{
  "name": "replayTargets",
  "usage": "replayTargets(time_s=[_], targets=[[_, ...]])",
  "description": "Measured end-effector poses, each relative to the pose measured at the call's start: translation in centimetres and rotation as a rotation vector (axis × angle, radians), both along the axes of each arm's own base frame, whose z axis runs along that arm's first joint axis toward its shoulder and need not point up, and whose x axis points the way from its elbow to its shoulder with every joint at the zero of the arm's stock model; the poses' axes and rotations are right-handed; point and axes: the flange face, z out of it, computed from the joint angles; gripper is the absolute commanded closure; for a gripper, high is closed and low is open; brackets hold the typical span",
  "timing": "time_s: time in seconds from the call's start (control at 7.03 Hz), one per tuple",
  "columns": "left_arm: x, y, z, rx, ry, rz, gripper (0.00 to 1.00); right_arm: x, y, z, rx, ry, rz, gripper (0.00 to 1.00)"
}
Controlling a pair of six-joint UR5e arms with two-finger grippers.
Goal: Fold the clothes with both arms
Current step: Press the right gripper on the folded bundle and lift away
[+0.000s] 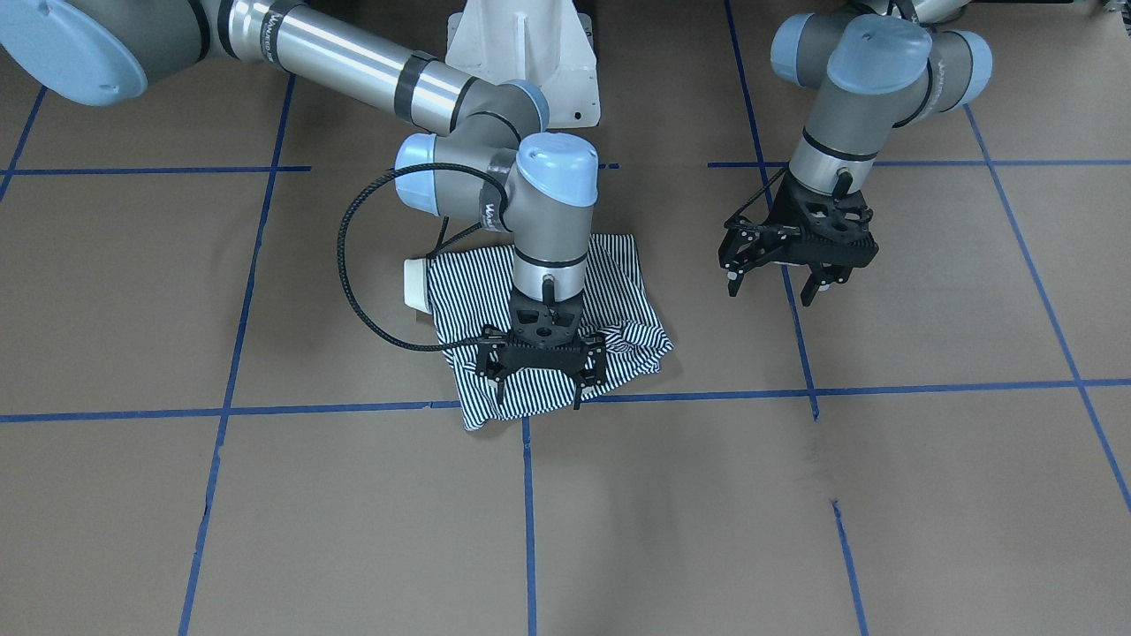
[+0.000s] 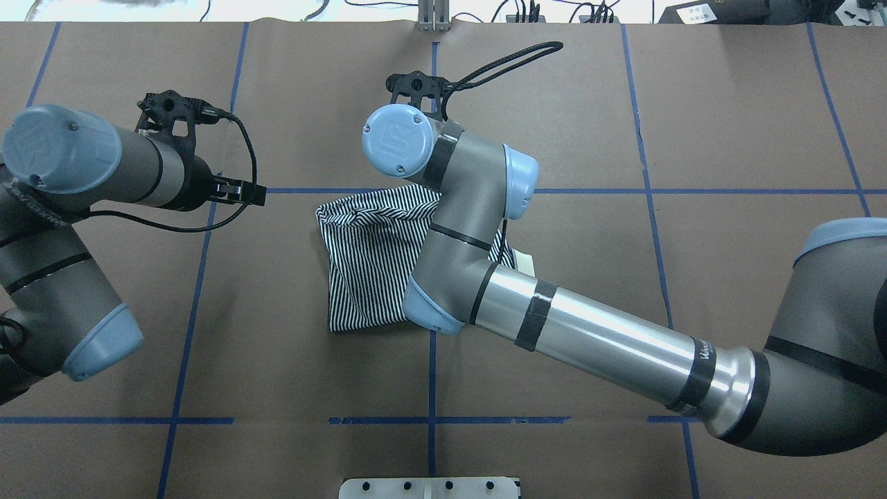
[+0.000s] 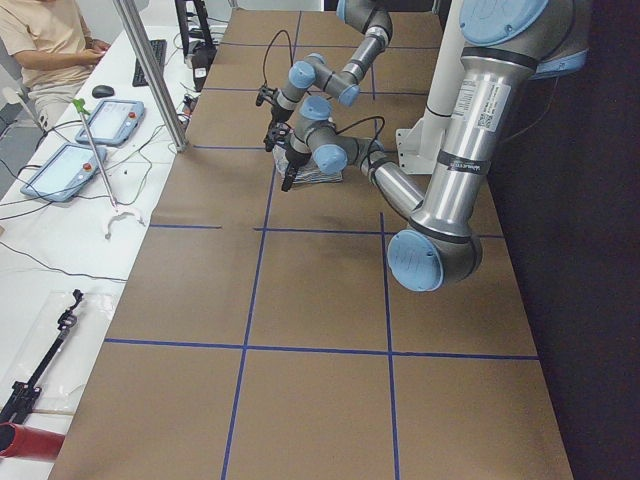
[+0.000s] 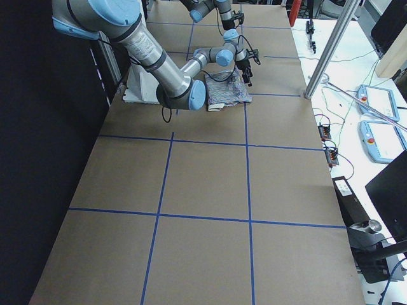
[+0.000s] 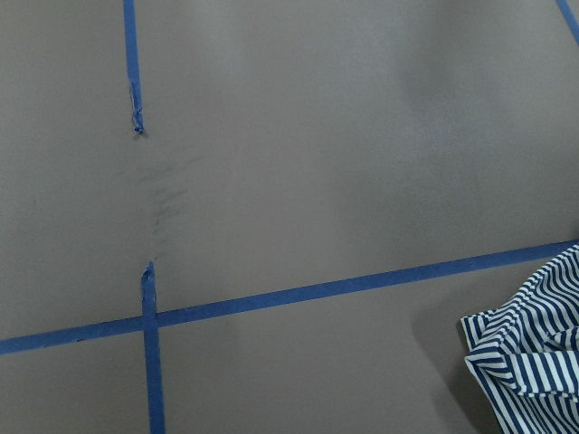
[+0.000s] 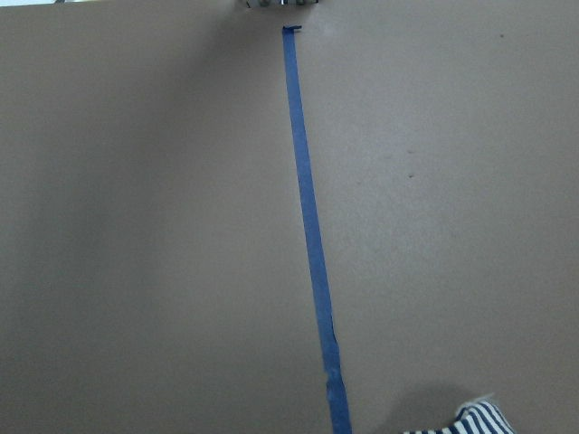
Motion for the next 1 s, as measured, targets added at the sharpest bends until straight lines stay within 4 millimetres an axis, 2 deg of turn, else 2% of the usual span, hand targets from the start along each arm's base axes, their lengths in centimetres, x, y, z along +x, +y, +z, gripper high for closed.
replayTargets(time_s=[0.14,0.43,0.57,1.0], targets=[[0.1,0.0,-0.1,-0.003,0.004,-0.003,0.00,0.4,0.9,1.5,-0.006,0.000,-0.012,0.48],[0.2,0.0,-0.3,-0.012,0.011,-0.010,0.00,0.9,1.5,4.4,-0.028,0.032,-0.019,0.50],[0.3,0.0,-0.4,-0.018,0.016,-0.015,0.00,0.9,1.6,5.1,-0.035,0.044,-0.020,0.50],[0.3,0.0,-0.5,-0.024,0.021,-0.021,0.00,1.1,1.9,5.6,-0.043,0.058,-0.023,0.50]])
